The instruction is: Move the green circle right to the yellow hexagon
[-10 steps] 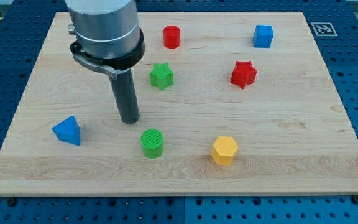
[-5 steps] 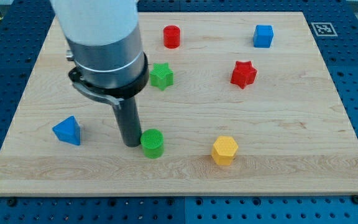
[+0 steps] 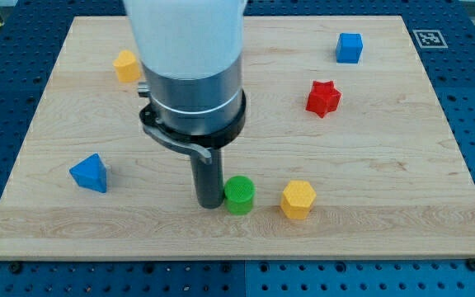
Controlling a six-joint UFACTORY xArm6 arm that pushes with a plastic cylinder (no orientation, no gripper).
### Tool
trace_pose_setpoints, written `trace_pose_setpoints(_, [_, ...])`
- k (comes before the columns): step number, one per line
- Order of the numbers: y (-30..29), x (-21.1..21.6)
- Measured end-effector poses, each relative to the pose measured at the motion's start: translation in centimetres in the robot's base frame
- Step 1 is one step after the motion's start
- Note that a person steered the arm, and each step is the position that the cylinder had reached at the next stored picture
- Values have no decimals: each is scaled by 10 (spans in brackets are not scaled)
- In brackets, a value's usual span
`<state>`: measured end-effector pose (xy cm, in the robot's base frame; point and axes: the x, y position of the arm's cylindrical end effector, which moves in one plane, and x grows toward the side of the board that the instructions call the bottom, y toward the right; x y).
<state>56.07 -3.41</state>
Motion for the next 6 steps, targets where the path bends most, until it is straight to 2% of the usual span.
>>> trace_pose_setpoints(6, [31,-10])
